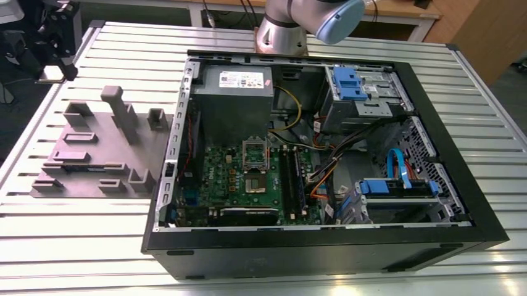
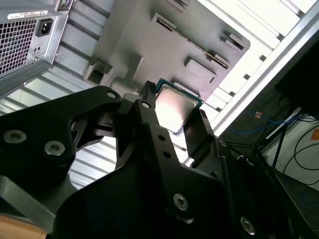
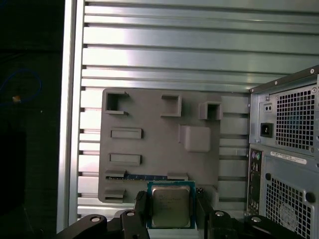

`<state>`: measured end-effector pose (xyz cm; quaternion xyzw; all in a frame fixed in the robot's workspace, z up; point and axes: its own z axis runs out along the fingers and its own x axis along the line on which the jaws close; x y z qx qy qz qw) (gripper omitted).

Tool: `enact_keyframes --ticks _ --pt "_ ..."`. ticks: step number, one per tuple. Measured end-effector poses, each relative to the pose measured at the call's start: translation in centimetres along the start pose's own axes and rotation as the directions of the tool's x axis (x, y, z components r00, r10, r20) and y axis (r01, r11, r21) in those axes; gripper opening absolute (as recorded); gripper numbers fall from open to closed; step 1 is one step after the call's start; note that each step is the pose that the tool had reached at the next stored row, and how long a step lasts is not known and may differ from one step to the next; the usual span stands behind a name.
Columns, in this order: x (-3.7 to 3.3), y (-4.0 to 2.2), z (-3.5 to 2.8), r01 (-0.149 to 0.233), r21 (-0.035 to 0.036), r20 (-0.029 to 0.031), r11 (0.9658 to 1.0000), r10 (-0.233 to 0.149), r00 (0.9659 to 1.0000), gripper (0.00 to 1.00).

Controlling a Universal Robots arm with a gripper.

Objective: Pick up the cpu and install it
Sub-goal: 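Pick up the cpu and move it towards the insertion slot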

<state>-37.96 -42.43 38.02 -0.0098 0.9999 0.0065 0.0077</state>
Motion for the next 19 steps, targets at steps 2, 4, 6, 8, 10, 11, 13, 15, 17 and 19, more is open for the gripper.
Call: enact_keyframes --ticks 2,4,6,8,10,11,13,15,17,19 --pt "-0.02 0.00 0.00 0.000 0.0000 0.0000 1.0000 0.000 1.0000 0.47" --pt "-0.05 0.00 0.00 0.000 0.0000 0.0000 1.0000 0.000 1.0000 0.47" --pt "-0.05 0.00 0.00 0.000 0.0000 0.0000 1.0000 0.000 1.0000 0.47" --pt "-0.05 0.00 0.00 0.000 0.0000 0.0000 1.0000 0.000 1.0000 0.47" --pt "-0.05 0.00 0.00 0.000 0.0000 0.0000 1.0000 0.000 1.0000 0.47" --pt "-0.05 0.00 0.00 0.000 0.0000 0.0000 1.0000 0.000 1.0000 0.47" --pt "-0.08 0.00 0.00 0.000 0.0000 0.0000 1.0000 0.000 1.0000 0.47" --pt "-0.28 -0.01 -0.01 0.000 0.0001 -0.0001 1.0000 0.000 1.0000 0.47" --pt "-0.60 -0.01 0.01 0.000 0.0000 -0.0001 1.0000 0.000 1.0000 0.47" --pt "-1.06 -0.02 0.02 0.000 0.0000 0.0000 1.0000 0.000 1.0000 0.47"
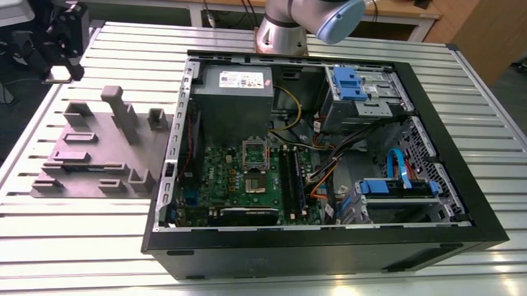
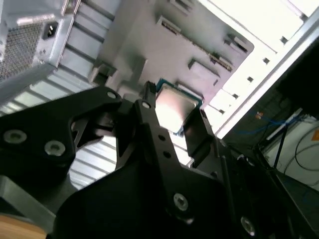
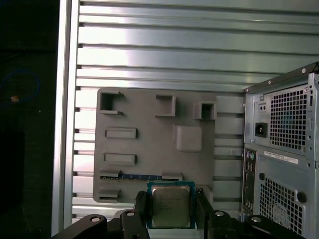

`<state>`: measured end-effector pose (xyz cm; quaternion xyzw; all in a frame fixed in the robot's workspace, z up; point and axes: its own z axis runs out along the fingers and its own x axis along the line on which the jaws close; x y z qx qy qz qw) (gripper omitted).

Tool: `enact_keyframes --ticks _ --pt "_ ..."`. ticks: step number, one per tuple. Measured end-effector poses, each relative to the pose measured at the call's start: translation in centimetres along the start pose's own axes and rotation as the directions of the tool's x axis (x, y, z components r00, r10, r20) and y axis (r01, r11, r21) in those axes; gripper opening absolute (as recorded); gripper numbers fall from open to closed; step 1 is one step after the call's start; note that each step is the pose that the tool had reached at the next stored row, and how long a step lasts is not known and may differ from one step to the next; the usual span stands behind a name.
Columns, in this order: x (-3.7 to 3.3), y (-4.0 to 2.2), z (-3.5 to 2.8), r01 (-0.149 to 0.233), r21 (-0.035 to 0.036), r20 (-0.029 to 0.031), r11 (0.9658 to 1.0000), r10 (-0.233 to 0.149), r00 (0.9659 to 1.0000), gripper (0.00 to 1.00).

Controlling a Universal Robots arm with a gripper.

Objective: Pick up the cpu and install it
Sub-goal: 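Pick up the cpu and move it towards the insertion slot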

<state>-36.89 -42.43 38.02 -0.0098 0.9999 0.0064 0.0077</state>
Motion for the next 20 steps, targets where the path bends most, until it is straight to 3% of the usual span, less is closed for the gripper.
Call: enact_keyframes --ticks 3,10,20 --pt "-0.75 -0.04 0.01 0.000 -0.0001 0.0000 1.0000 0.000 1.0000 0.47" --pt "-1.59 -0.81 0.06 -0.002 0.0001 -0.0002 1.0000 0.002 1.0000 0.47" --pt "-5.99 -0.89 0.30 -0.002 0.0000 -0.0006 1.0000 0.002 1.0000 0.47"
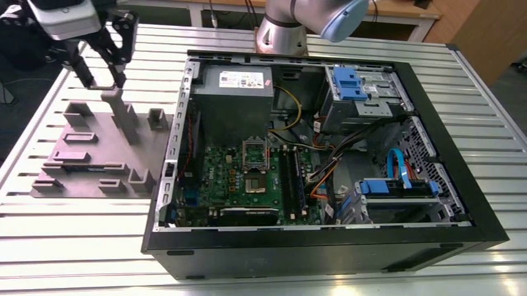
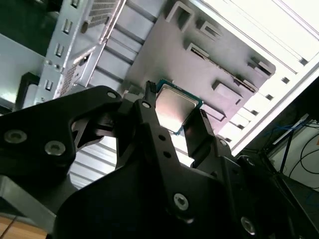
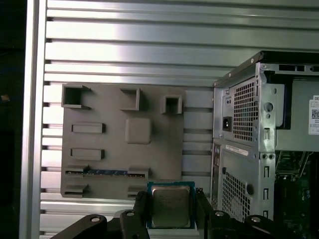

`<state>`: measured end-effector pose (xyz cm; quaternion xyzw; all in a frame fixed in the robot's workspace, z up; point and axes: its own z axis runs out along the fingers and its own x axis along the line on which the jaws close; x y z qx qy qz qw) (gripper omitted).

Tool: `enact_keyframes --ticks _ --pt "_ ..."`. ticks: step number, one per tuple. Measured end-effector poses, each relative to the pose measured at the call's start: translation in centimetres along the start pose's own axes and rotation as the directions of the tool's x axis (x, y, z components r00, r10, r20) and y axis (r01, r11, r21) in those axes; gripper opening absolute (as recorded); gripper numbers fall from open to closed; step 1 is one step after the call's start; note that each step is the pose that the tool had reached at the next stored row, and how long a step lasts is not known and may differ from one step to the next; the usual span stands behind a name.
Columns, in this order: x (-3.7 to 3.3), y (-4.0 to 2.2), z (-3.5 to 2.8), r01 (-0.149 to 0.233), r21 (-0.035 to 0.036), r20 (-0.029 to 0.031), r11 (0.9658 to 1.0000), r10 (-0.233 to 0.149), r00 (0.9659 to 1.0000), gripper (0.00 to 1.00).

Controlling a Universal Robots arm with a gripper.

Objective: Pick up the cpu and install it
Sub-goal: 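Pick up the cpu and move it towards the insertion slot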

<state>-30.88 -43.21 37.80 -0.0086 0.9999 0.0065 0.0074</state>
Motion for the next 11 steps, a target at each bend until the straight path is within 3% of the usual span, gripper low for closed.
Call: enact_keyframes --ticks 5,11 --pt "-2.29 -0.04 0.13 0.000 0.0000 -0.0005 1.0000 0.000 1.0000 0.47" --pt "-4.07 -0.07 0.22 0.000 0.0000 -0.0006 1.0000 0.000 1.0000 0.47"
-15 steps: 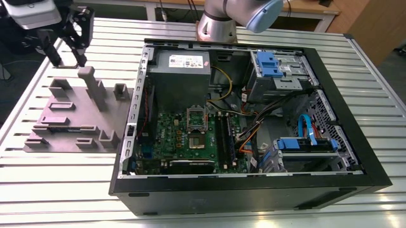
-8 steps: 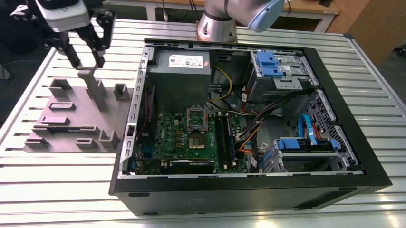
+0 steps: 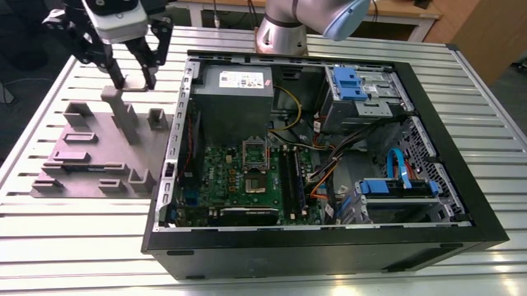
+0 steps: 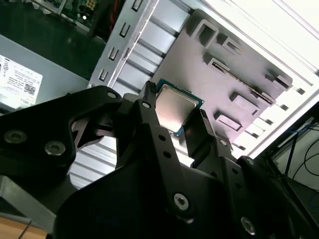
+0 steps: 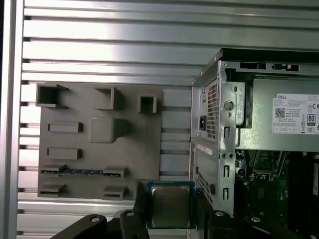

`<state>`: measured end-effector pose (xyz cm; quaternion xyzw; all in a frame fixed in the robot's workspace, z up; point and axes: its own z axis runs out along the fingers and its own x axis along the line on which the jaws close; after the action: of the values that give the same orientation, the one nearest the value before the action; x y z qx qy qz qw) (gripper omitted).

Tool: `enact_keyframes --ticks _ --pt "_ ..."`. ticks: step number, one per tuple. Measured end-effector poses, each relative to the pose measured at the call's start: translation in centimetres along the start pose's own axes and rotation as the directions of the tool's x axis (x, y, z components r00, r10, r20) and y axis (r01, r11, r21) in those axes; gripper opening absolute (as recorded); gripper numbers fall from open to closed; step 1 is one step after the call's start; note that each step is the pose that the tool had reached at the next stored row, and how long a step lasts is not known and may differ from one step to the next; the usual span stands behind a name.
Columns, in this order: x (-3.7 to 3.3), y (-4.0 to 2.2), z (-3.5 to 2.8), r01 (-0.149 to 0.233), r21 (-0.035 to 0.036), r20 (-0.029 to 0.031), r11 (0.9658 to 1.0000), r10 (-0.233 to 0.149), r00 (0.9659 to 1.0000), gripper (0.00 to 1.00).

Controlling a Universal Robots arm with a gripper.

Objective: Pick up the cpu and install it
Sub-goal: 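Pick up the cpu and move it towards the insertion slot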

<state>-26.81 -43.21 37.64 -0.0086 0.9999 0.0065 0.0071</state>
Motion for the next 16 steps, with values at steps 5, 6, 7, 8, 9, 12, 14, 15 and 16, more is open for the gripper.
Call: enact_keyframes --ticks 5,6,7,8,9,12,14,15,16 --pt "-1.93 -0.04 0.10 0.000 -0.0001 -0.0005 1.0000 0.000 1.0000 0.47" --pt "-2.25 -0.04 0.12 0.000 0.0000 -0.0005 1.0000 0.000 1.0000 0.47" --pt "-2.89 -0.05 0.15 0.000 -0.0001 -0.0005 1.0000 0.000 1.0000 0.47" --pt "-3.19 -0.06 0.16 0.000 0.0000 -0.0006 1.0000 0.000 1.0000 0.47" --pt "-3.52 -0.06 0.18 0.000 0.0000 -0.0006 1.0000 0.000 1.0000 0.47" --pt "-4.32 -0.08 0.21 0.000 -0.0001 -0.0004 1.0000 0.000 1.0000 0.47" --pt "-4.77 -0.09 0.22 0.000 -0.0001 -0.0005 1.0000 0.000 1.0000 0.47" --pt "-4.95 -0.09 0.23 0.000 0.0000 -0.0005 1.0000 0.000 1.0000 0.47" --pt "-5.13 -0.09 0.23 0.000 0.0000 -0.0005 1.0000 0.000 1.0000 0.47"
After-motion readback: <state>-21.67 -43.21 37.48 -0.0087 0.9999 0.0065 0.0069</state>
